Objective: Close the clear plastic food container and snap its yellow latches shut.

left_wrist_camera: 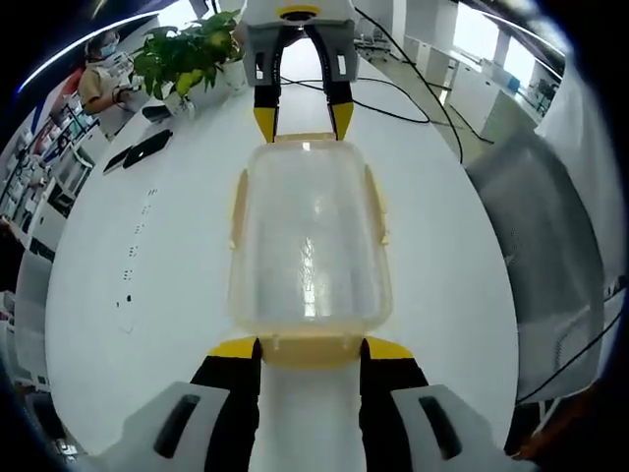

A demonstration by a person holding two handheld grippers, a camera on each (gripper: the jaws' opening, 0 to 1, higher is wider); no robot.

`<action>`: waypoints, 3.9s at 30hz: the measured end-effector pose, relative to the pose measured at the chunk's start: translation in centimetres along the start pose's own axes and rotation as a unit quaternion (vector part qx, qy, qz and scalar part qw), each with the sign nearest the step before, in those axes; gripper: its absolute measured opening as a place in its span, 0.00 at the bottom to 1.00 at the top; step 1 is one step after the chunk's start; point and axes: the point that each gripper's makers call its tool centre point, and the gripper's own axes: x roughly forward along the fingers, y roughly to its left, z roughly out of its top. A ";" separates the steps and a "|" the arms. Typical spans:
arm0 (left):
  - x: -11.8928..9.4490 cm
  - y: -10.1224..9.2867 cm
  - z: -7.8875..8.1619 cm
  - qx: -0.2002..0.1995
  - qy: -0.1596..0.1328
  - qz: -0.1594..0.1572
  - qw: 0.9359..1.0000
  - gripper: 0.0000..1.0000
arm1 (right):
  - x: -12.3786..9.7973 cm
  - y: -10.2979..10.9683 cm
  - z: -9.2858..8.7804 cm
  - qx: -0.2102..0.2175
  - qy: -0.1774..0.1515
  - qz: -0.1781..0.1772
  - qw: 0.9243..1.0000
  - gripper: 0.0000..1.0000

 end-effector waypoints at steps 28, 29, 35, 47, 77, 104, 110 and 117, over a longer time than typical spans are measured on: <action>1.7 -0.1 -0.3 0.001 -0.001 -0.009 1.000 0.33 | 1.7 -0.4 -1.0 -0.004 0.014 0.014 1.000 0.36; 1.7 -0.1 -0.3 0.000 -0.001 -0.008 1.000 0.33 | 1.8 -0.4 -1.1 -0.004 0.014 0.013 1.000 0.36; 1.9 0.0 -0.2 0.000 -0.003 -0.007 1.000 0.33 | 2.0 -0.5 -1.2 -0.003 0.014 0.013 1.000 0.36; 1.7 0.0 -0.6 -0.003 -0.005 -0.008 1.000 0.33 | 2.4 -0.7 -1.1 -0.006 0.016 0.014 1.000 0.36; 2.2 -0.4 -0.9 -0.001 -0.001 -0.007 1.000 0.33 | 2.5 -0.7 -1.1 -0.014 0.019 0.015 1.000 0.36; 2.0 0.1 -0.7 0.005 -0.004 0.003 1.000 0.38 | 2.4 -0.5 -1.3 -0.018 0.019 0.011 1.000 0.39; 1.5 0.4 -1.0 -0.001 -0.003 0.011 1.000 0.40 | 2.2 -0.9 -1.1 -0.012 0.016 0.003 1.000 0.42; 0.8 0.1 -1.4 -0.001 0.003 0.014 1.000 0.40 | 1.5 -0.9 -1.1 -0.006 0.014 -0.007 1.000 0.39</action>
